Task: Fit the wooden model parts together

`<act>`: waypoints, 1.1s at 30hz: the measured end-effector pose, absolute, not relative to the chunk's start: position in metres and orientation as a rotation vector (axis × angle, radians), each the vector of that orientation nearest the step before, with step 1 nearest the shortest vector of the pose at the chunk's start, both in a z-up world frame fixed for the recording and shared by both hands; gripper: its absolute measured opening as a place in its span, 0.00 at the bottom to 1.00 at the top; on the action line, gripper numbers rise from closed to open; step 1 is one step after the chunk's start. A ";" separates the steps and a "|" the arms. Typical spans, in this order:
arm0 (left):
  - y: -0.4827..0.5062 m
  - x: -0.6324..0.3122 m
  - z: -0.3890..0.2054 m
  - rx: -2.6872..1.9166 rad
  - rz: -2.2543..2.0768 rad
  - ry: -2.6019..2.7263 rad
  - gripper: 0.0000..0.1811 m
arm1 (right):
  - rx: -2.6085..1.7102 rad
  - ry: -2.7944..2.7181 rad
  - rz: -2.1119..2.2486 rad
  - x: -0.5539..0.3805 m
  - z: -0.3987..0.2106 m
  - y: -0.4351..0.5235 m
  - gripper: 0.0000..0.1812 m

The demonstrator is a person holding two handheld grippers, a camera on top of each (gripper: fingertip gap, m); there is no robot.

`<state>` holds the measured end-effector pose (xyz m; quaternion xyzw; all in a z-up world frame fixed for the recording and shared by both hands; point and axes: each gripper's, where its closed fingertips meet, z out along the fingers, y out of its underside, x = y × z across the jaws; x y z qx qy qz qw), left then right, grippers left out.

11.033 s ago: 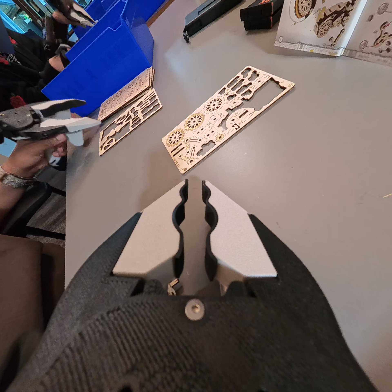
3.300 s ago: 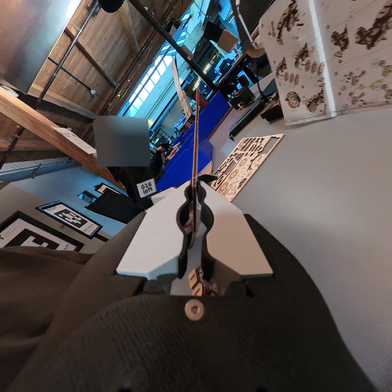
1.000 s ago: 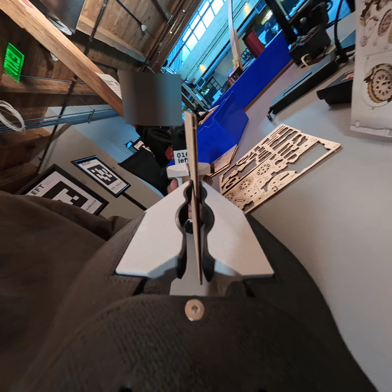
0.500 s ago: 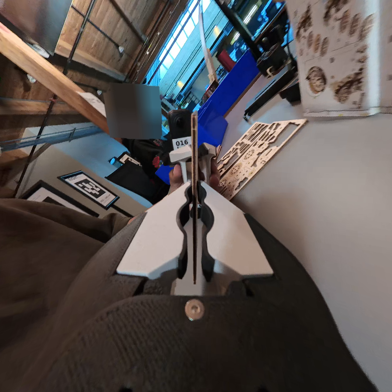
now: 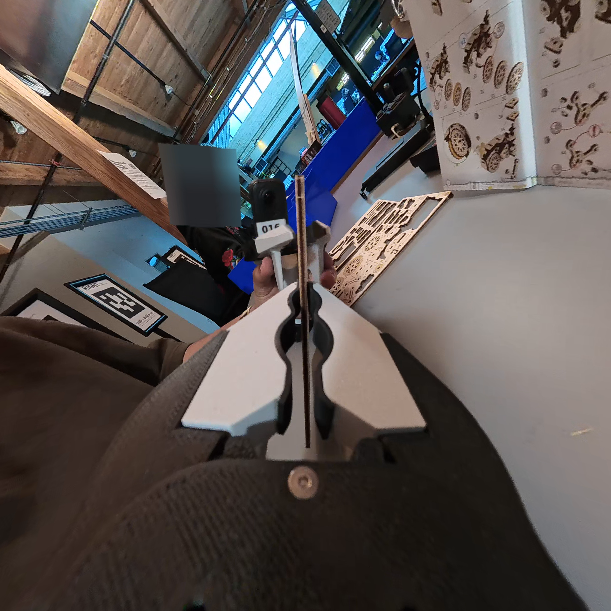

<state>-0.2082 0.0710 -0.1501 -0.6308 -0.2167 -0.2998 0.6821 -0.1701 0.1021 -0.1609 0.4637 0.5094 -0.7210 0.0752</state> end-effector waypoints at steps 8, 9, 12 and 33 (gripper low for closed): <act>0.080 -0.198 -0.153 -1.459 -0.734 -0.444 0.13 | 1.413 1.544 -2.159 -0.165 -0.162 0.103 0.00; 0.081 -0.197 -0.153 -1.461 -0.736 -0.442 0.13 | 1.414 1.551 -2.154 -0.164 -0.163 0.102 0.00; 0.082 -0.197 -0.153 -1.461 -0.729 -0.441 0.12 | 1.404 1.578 -2.132 -0.163 -0.164 0.099 0.00; 0.086 -0.200 -0.151 -1.420 -0.720 -0.481 0.05 | 1.470 1.647 -2.039 -0.160 -0.176 0.088 0.01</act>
